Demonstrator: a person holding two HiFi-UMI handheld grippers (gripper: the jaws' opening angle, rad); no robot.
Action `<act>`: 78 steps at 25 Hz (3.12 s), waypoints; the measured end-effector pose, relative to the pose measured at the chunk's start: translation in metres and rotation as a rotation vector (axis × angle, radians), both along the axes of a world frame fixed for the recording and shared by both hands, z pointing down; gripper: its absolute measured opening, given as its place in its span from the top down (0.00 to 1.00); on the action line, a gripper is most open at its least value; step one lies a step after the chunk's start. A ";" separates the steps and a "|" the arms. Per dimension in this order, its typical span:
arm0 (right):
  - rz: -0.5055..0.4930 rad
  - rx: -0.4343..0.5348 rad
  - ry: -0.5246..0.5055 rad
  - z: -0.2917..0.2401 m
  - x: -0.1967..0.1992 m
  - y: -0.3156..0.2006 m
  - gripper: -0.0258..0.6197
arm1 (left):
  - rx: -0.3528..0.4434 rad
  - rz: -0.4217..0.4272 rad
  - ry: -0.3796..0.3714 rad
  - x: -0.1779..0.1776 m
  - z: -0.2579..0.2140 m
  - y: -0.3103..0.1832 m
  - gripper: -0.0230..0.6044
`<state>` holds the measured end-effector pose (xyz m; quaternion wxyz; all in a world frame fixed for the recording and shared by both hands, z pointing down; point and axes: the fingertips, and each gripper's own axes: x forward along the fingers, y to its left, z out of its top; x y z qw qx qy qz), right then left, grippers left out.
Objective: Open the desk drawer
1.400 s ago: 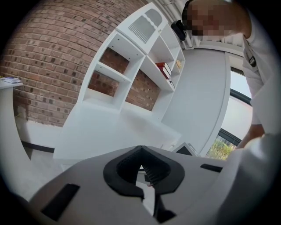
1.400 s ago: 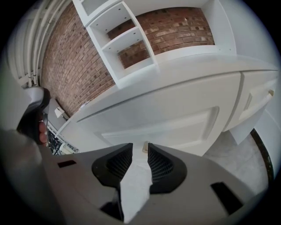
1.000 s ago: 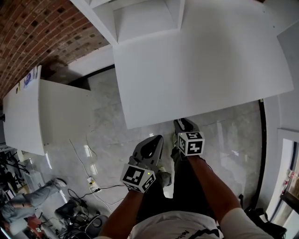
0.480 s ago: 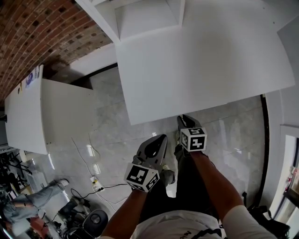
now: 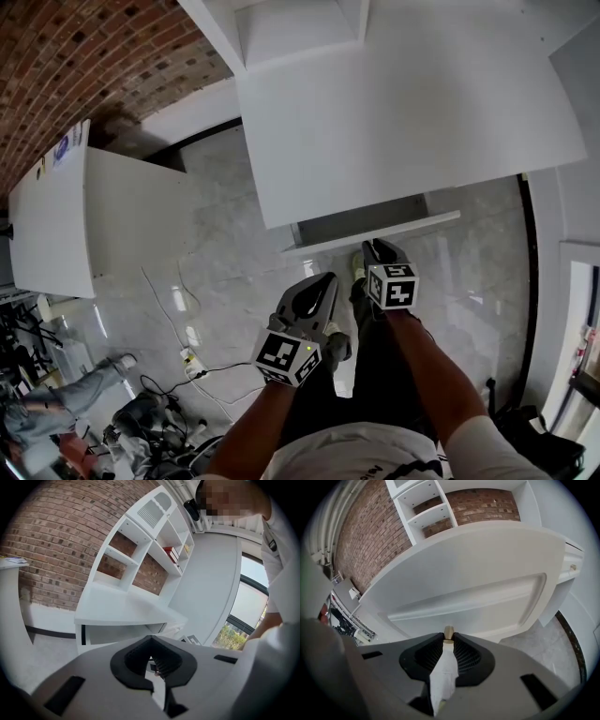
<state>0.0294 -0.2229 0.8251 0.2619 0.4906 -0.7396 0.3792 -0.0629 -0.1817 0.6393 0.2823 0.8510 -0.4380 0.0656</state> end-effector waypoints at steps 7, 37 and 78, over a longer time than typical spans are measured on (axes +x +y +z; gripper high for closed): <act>0.005 -0.017 0.017 0.002 0.011 0.049 0.84 | -0.006 0.010 0.021 -0.001 -0.009 0.033 0.94; 0.048 -0.075 0.038 0.006 0.034 0.151 0.84 | 0.012 0.082 0.014 0.009 -0.044 0.104 0.94; -0.115 0.475 -0.163 -0.404 -0.026 0.134 0.93 | 0.177 0.087 0.028 -0.007 -0.252 0.103 0.94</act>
